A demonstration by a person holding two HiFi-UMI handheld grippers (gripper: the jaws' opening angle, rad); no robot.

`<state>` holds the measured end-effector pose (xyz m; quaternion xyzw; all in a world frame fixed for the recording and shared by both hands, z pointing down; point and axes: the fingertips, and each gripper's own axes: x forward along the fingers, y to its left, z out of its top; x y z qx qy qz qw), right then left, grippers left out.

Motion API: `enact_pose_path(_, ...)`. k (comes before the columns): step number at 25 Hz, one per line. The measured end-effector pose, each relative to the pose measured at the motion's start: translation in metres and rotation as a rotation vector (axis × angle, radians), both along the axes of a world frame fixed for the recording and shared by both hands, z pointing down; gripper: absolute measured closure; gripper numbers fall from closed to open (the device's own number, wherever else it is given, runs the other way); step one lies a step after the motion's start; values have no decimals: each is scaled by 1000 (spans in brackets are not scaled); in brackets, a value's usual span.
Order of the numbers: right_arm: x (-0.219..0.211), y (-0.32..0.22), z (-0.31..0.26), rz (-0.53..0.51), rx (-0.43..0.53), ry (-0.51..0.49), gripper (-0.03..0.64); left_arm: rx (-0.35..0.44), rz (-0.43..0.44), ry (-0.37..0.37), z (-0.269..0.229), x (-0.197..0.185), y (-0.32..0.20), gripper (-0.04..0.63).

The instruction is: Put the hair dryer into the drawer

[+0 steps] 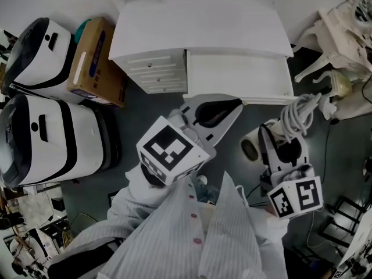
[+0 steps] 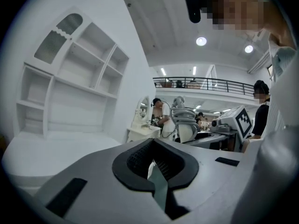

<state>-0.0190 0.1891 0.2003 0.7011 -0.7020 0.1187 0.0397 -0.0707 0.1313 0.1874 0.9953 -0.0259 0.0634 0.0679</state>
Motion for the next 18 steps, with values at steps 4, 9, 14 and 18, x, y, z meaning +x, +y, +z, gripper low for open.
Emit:
enact_pose_path(4, 12, -26, 2, 31, -9, 0, 422, -8, 24, 7, 3, 11, -28, 586)
enact_pose_path(9, 15, -53, 6, 63, -26, 7, 422, -15, 53, 11, 6, 18, -58, 586)
enact_pose_path(14, 21, -64, 16, 91, -57, -11, 422, -37, 78, 9, 14, 26, -72, 586)
enact_pose_path(18, 31, -71, 20, 107, -79, -7, 422, -45, 97, -1, 20, 36, -81, 586)
